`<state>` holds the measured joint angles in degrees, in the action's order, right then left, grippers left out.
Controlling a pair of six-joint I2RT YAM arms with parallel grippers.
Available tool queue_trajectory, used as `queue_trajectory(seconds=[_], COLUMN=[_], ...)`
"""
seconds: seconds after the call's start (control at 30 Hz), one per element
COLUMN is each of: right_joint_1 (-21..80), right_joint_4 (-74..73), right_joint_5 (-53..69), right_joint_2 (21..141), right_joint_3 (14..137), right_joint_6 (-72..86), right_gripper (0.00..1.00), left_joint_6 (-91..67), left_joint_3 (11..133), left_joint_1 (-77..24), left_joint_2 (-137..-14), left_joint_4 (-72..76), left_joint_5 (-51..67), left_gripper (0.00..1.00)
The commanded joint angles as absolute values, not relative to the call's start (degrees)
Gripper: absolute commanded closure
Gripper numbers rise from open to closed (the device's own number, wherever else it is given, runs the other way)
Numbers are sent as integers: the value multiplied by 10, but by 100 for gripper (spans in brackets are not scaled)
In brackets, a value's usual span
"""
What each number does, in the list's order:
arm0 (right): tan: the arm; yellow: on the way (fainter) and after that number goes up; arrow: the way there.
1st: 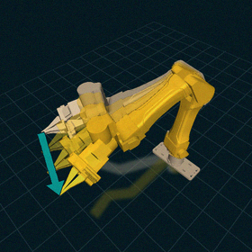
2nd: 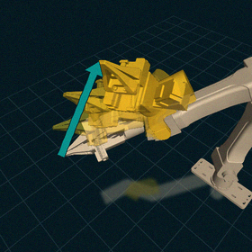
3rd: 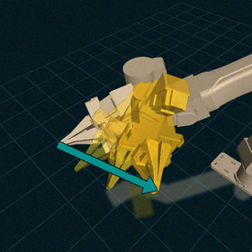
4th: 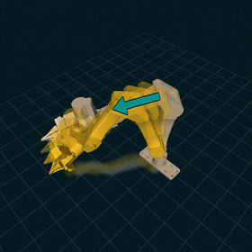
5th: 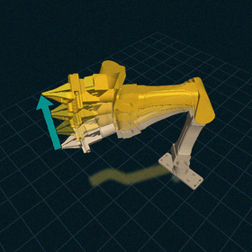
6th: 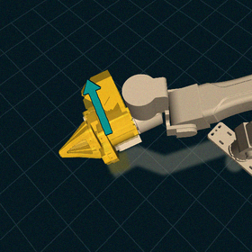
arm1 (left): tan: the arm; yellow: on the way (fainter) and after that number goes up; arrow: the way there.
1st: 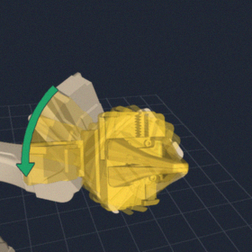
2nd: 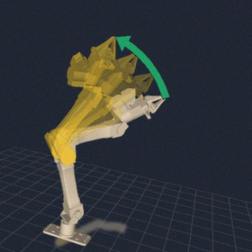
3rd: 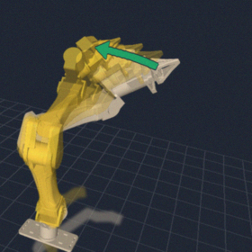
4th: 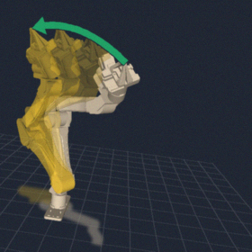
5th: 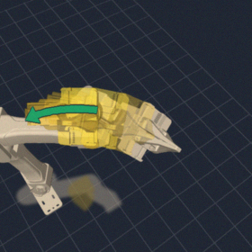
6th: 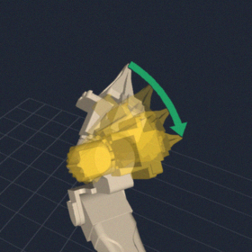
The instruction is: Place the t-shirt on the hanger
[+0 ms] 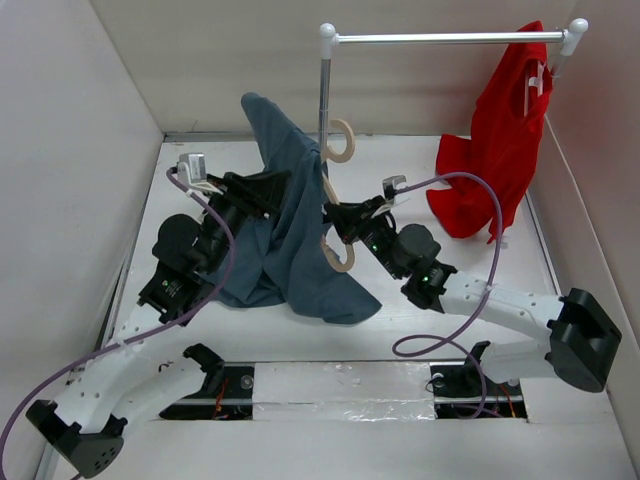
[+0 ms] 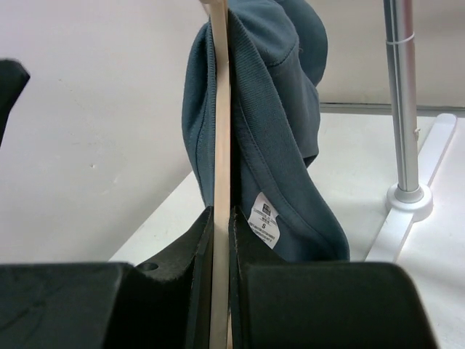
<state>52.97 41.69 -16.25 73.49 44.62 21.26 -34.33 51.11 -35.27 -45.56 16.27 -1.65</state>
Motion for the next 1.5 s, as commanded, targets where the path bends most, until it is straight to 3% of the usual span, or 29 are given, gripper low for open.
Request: queue_trajectory(seconds=[0.0,0.2,0.37,0.53,0.7,0.87,1.23,1.47], right_joint_1=[540,545,545,550,550,550,556,569], right_joint_4=[509,501,488,483,482,492,492,486], right_joint_5=[-176,-175,-182,-180,-153,-153,-173,-147], right_joint_2=[705,682,665,664,682,697,724,744], right_joint_3=[446,428,423,426,440,451,508,516], right_joint_6=[214,214,207,199,196,193,165,159], right_gripper=[100,100,100,100,100,100,100,100], left_joint_6=[-367,-396,-402,-422,-424,-451,-463,-463], left_joint_3=[567,658,685,635,651,630,592,597], left_joint_1=[-353,-327,-327,-327,-327,-327,-327,-327], left_joint_2=[-494,-600,-646,-639,-677,-698,-677,-693], left_joint_4=[160,148,141,188,209,243,247,280], left_joint_5=[-135,-102,-114,-141,-93,-44,-84,-55], left_gripper=[44,34,35,36,36,38,39,52])
